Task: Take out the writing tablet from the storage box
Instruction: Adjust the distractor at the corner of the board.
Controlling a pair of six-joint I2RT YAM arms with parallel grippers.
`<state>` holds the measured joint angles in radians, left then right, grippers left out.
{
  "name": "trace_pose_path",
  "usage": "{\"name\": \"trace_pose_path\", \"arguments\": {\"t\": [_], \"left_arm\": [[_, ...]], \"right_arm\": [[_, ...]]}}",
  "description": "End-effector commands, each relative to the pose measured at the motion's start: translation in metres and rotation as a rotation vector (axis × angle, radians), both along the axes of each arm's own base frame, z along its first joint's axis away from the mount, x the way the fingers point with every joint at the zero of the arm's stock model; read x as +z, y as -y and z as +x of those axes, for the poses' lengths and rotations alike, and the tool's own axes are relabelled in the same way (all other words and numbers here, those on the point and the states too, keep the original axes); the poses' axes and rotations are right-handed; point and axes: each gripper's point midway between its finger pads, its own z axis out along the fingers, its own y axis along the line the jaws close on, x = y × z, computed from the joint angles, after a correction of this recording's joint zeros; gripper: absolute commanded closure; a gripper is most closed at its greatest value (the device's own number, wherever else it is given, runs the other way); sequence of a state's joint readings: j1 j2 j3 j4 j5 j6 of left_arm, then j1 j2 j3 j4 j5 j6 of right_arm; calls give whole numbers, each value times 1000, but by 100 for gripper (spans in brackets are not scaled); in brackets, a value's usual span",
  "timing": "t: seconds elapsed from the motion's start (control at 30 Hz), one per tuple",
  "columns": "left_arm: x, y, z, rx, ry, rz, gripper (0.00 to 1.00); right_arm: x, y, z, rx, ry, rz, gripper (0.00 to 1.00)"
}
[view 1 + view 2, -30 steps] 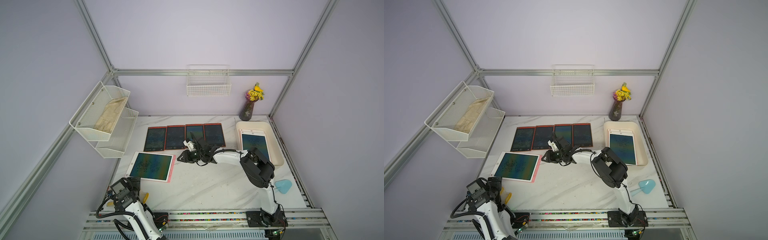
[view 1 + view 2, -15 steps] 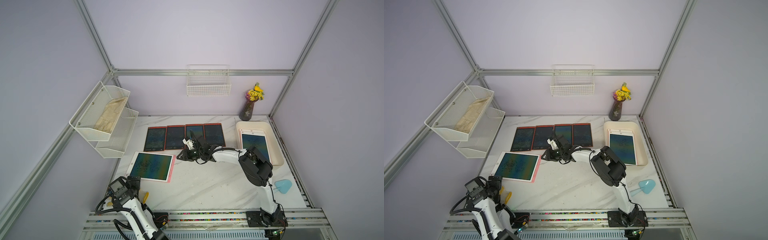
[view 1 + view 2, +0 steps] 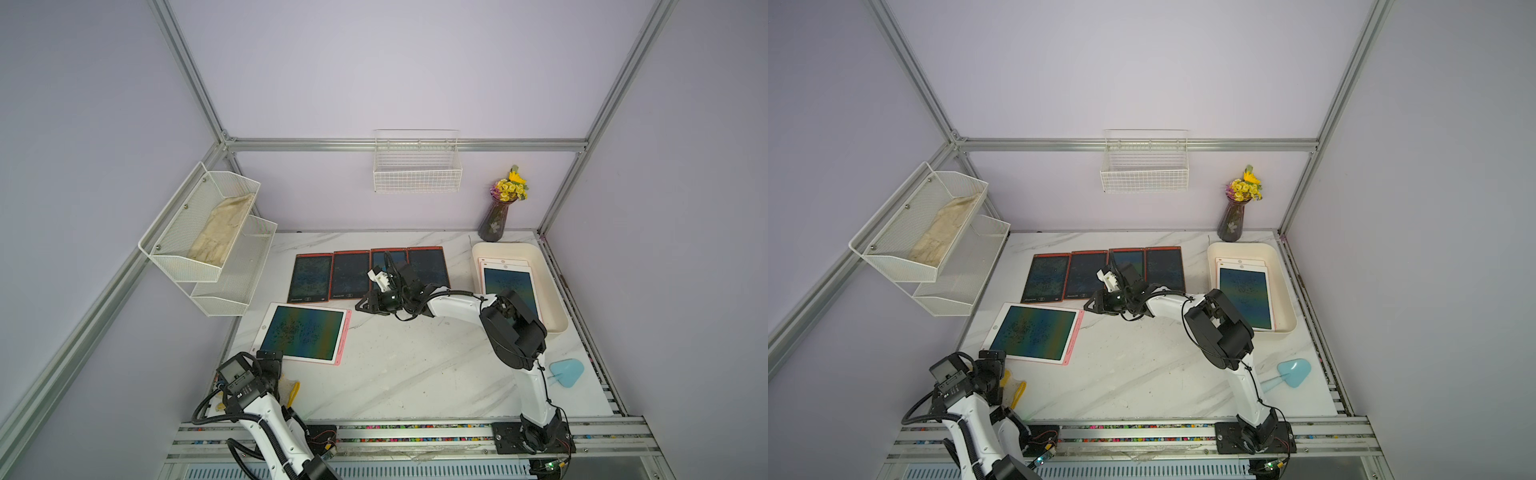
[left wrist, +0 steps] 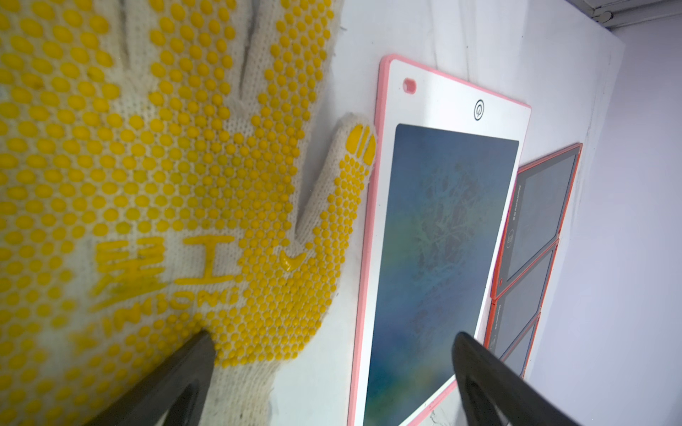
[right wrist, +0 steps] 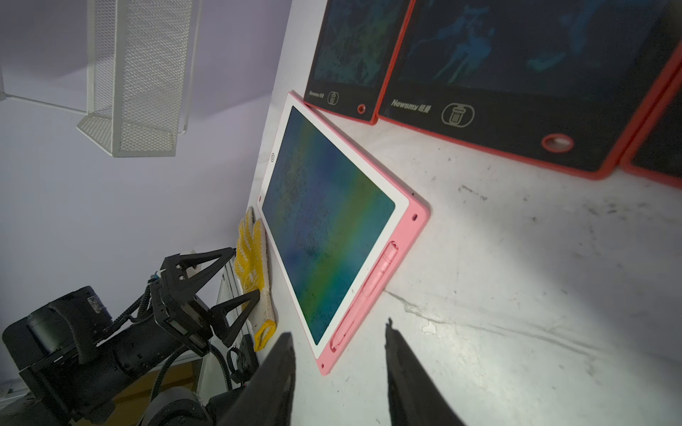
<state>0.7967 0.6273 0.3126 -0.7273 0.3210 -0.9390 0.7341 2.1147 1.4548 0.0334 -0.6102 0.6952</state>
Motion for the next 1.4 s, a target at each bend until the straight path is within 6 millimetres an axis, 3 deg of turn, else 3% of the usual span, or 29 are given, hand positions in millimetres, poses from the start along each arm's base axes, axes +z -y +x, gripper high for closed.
{"name": "trace_pose_path", "arguments": {"t": [0.0,0.33,0.53,0.77,0.87,1.07,1.23,1.37], "left_arm": [[9,17,-7,-27,-30,-80,0],[49,1,-6,-29,-56,5,0],[59,-8,-5,-31,-71,42,0],[86,-4,10,-91,-3,78,0],[103,4,25,-157,14,115,0],[122,32,67,-328,16,198,0],[124,71,103,-496,0,240,0],[143,113,129,-655,25,327,0]], "right_arm": [[6,8,9,5,15,18,57],[3,9,5,60,30,37,57],[0,10,2,85,31,46,57],[15,39,27,3,63,44,57],[25,70,50,-80,76,34,57],[52,159,100,-293,125,-2,57],[66,254,133,-535,170,-112,57],[67,337,148,-740,173,-173,56]]}}
